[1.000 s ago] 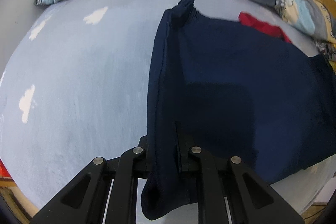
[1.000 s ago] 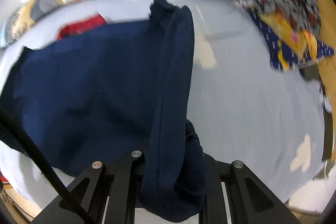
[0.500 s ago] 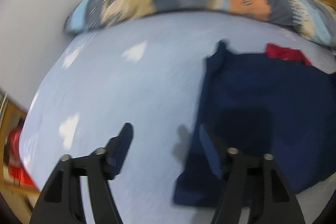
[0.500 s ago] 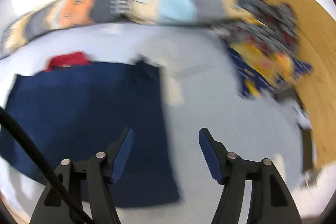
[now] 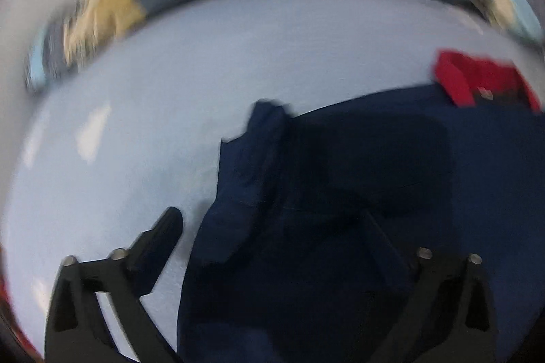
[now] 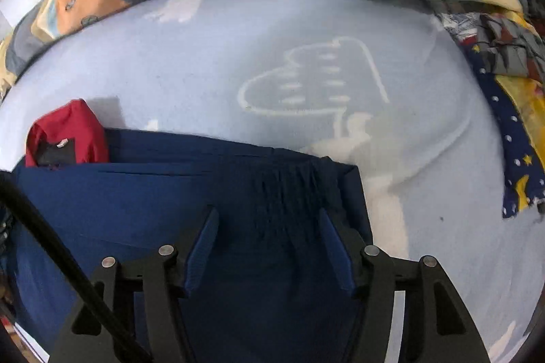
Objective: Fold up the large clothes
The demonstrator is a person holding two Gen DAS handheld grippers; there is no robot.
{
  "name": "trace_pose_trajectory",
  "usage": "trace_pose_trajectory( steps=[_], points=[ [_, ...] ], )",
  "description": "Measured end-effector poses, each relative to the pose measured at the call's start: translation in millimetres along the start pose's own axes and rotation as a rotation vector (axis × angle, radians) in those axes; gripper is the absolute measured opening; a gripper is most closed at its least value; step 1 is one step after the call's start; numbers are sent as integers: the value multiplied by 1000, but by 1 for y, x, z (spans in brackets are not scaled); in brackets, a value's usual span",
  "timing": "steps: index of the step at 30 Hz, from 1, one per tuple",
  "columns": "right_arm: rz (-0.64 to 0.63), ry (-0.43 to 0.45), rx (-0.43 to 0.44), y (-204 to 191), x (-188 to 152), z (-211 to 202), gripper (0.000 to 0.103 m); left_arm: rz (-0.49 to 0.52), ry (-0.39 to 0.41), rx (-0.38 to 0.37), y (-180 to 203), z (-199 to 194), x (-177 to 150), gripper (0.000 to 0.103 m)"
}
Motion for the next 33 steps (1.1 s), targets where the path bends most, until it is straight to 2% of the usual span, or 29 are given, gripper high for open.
trace_pose_trajectory(
  steps=[1, 3, 5, 6, 11, 13, 16, 17, 19, 23, 27, 31, 33],
  points=[
    [-14, -8, -20, -4, 0, -2, 67, -22, -14, -9, -3, -2, 1, 103],
    [-36, 5, -5, -12, -1, -17, 71, 17, 14, 29, 1, -16, 1, 98],
    [-70, 48, 6, -18, -10, -42, 82, 32, 51, -1, 10, -40, -7, 97],
    [-82, 57, 17, -20, -19, -53, 93, 37, 76, -14, 15, -55, -15, 97],
    [-115, 58, 109, -25, -94, -106, 97, 61, 139, -89, 47, -121, -70, 98],
    [-100, 44, 95, -24, -125, -106, 101, 44, 114, -100, 62, -123, -92, 98],
    [-61, 17, 51, -17, -144, -75, 101, 2, 39, -82, 70, -95, -112, 98],
    [-28, 0, 49, -14, -150, -61, 101, -13, 34, -81, 70, -86, -115, 103],
    [36, -40, 43, -10, -155, -36, 103, -45, 72, -103, 69, -80, -118, 103],
    [52, 15, -12, -16, -157, -34, 103, -38, 99, -86, 76, -79, -117, 103],
    [57, 46, 12, -12, -161, -34, 103, -94, 98, -90, 73, -77, -121, 103],
    [-2, 115, -34, -19, -168, -36, 103, -97, 126, -67, 75, -79, -125, 103],
    [-19, 120, -50, -22, -173, -38, 103, -81, 134, -48, 77, -81, -125, 103]
  ],
)
Point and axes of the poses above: each gripper's, at about its wrist camera, not at the fingertips, and z roughly the way its jaws point, y to its right, x to its top, the point moved 5 cm from there along z, roughly the way its jaws point, and after that the axes turned 7 degrees about z, right-handed, at the moved point
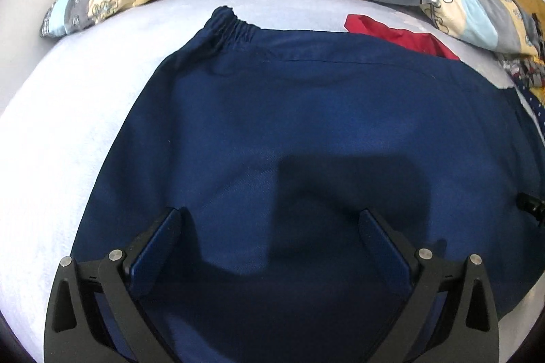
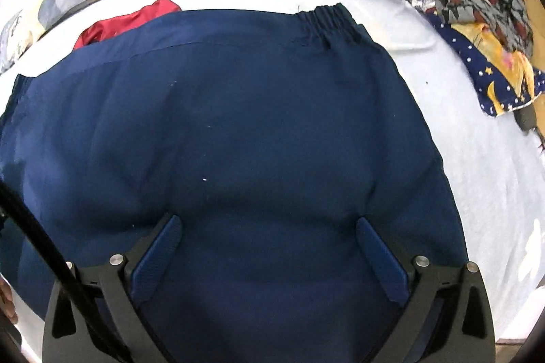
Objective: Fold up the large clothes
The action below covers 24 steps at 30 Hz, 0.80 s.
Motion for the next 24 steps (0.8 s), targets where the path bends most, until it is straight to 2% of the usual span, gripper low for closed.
trace_pose_trajectory(
  steps=[3, 5, 6, 8, 10, 12, 16, 21, 23, 24],
  points=[
    [-6, -48, -54, -1, 4, 1, 102, -9, -35, 7, 0, -5, -1, 103],
    [-18, -25, -92, -7, 7, -11, 83, 4, -69, 3, 0, -10, -3, 103],
    [-26, -8, -71, -12, 7, -20, 75, 14, -79, 10, 0, -15, -7, 103],
    [-33, 0, 13, -22, -2, -38, 77, 22, -75, 11, 2, -24, -13, 103],
    [-30, -17, 51, -27, -17, -47, 84, 19, -90, -3, 3, -30, -27, 103],
    [-21, -63, 69, -28, -37, -44, 85, 15, -107, -13, 4, -29, -41, 103],
    [11, -97, 59, -16, -53, -27, 103, 25, -86, -14, 6, -28, -54, 103],
    [10, -136, 54, -12, -49, -18, 103, 2, -130, -58, 2, -23, -53, 103],
    [25, -156, 65, -8, -46, -24, 99, -4, -138, -61, -1, -28, -51, 103],
    [38, -152, 72, -4, -41, -28, 94, -11, -132, -56, -4, -33, -49, 103]
  ],
)
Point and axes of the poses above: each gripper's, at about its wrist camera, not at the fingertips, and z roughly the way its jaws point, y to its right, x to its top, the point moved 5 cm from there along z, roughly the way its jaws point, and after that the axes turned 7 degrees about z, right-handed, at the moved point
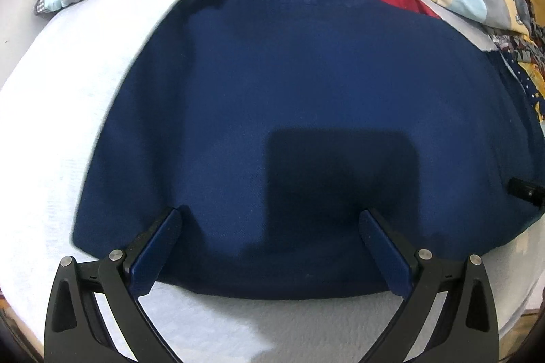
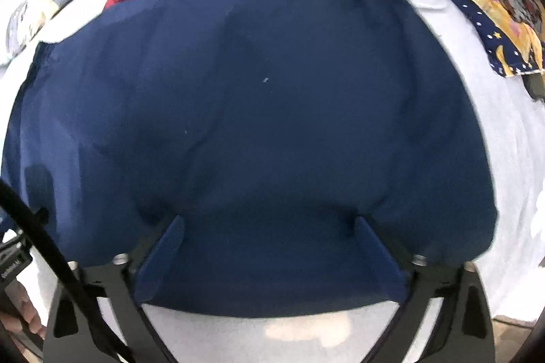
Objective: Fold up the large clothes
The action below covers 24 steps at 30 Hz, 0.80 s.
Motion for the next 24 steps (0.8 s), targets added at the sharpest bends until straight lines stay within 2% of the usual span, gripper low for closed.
trace_pose_trajectory(
  steps=[2, 5, 7, 9, 12, 14, 16, 18, 21, 23, 24],
  points=[
    [33, 2, 35, 7, 0, -13, 93, -18, 14, 10, -9, -9, 2, 103],
    [56, -1, 26, 22, -7, -19, 93, -40, 8, 34, -27, -11, -3, 103],
    [89, -26, 24, 34, -15, -12, 93, -35, -25, 70, -39, -2, -11, 103],
    [137, -85, 47, 45, -20, 1, 94, -27, -30, 45, -43, 0, -13, 103],
    [149, -88, 75, 48, -12, -3, 95, -9, 18, 53, -43, -15, -2, 103],
    [179, -41, 128, 54, -3, -19, 94, -40, 76, 35, -45, -30, 9, 103],
    [214, -8, 147, 67, 6, -29, 94, -65, 95, 24, -46, -34, 20, 103],
    [258, -17, 173, 84, 12, -24, 93, -81, 63, 5, -46, -23, 24, 103],
    [331, -119, 269, 102, 13, -2, 93, -55, -39, 33, -43, 7, 17, 103],
    [342, -131, 286, 101, 12, -6, 93, -19, -19, 64, -39, 4, 22, 103],
    [337, -118, 301, 102, 16, -14, 89, -8, 2, 67, -37, -1, 26, 103]
  ],
)
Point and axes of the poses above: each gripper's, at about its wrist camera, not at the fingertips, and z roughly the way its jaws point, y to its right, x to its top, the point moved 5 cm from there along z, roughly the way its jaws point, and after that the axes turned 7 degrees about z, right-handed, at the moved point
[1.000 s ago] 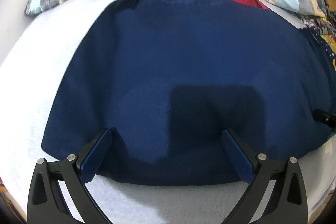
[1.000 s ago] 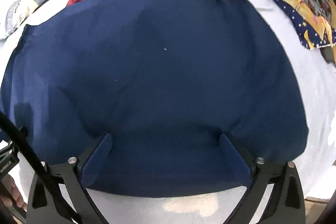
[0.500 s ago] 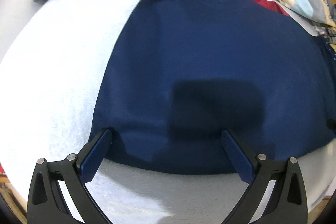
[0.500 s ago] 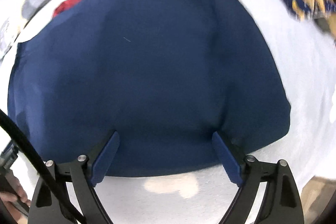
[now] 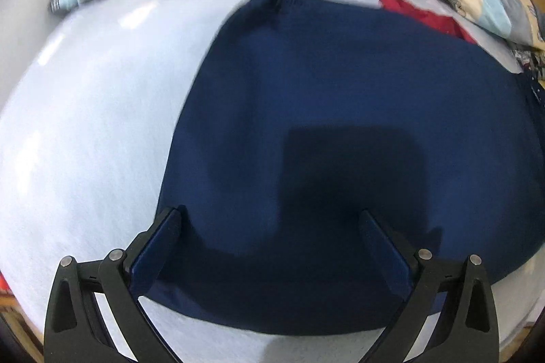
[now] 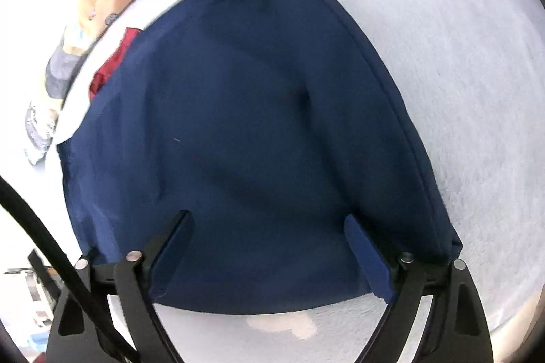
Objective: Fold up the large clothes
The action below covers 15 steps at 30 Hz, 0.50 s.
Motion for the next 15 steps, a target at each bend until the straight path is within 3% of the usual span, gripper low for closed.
trace_pose_trajectory(
  steps=[4, 7, 11, 15],
  points=[
    [-46, 92, 56, -6, 3, -43, 86, 53, 80, -18, 21, -21, 16, 103],
    [-73, 142, 25, 8, 22, -65, 86, 94, 81, -66, 48, -20, 24, 103],
    [-76, 130, 25, 30, 53, -64, 86, 159, 87, -99, 76, -13, 34, 103],
    [-58, 17, 106, 41, 72, -29, 86, 173, 94, -101, 96, -8, 40, 103]
  ],
)
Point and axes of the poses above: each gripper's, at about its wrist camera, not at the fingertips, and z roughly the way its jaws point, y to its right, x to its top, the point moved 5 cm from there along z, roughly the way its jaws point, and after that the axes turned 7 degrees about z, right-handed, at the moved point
